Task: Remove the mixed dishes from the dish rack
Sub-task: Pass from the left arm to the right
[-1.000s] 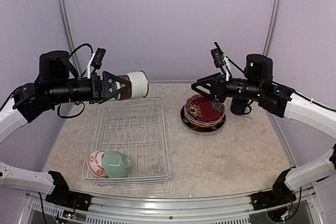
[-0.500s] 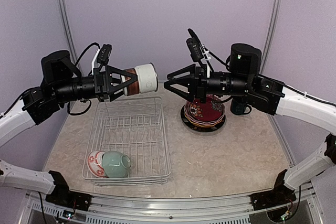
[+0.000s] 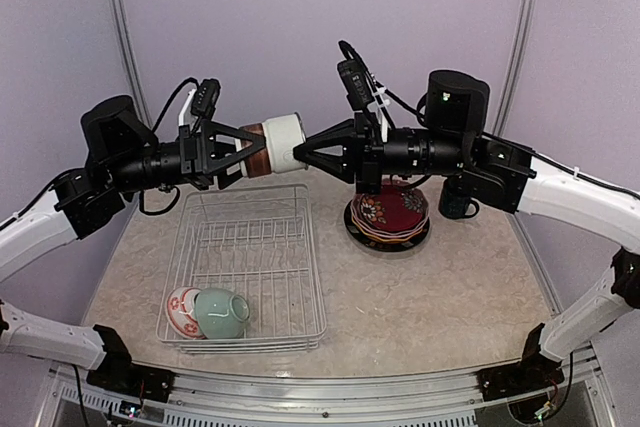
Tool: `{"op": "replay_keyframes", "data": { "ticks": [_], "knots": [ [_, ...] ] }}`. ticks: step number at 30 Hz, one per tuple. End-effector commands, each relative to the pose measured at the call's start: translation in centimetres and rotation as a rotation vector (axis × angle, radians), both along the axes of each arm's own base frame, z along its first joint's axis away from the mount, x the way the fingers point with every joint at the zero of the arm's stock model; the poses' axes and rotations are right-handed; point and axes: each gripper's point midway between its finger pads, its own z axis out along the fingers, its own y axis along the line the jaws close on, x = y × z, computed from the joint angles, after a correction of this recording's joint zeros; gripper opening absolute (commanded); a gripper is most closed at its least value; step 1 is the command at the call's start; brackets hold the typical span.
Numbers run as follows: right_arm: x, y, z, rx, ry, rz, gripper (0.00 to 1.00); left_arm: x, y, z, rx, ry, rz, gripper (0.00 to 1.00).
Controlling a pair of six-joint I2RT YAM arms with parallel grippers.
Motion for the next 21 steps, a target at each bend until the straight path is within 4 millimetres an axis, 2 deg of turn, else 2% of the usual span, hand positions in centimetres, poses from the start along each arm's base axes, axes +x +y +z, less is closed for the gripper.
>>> {"op": "replay_keyframes", "data": {
  "ticks": [1, 5, 7, 15, 17, 21],
  "knots": [
    [-1.4, 0.9, 0.5, 0.003, 0.017, 0.087, 0.00, -0.2, 0.0, 0.6, -0.032, -0.016, -0.030, 0.43],
    [-2.2, 0.6, 0.8, 0.017, 0.015, 0.118, 0.00, 0.1, 0.1, 0.0, -0.023, 0.007, -0.031, 0.49],
    [-1.9, 0.2, 1.1, 0.023, 0.016, 0.088, 0.00, 0.4, 0.3, -0.3, -0.018, 0.015, -0.023, 0.55],
    [0.4, -1.4, 0.9, -0.015, 0.011, -0.072, 0.00, 1.7, 1.5, -1.6, 0.008, 0.073, 0.032, 0.98],
    [1.2, -2.2, 0.9, -0.021, 0.018, -0.110, 0.00, 2.1, 1.9, -2.0, 0.015, 0.088, 0.048, 0.99],
    [4.2, -4.5, -0.2, -0.090, 0.035, -0.266, 0.00, 3.2, 3.1, -2.7, 0.027, 0.112, 0.111, 0.99]
  ]
}}
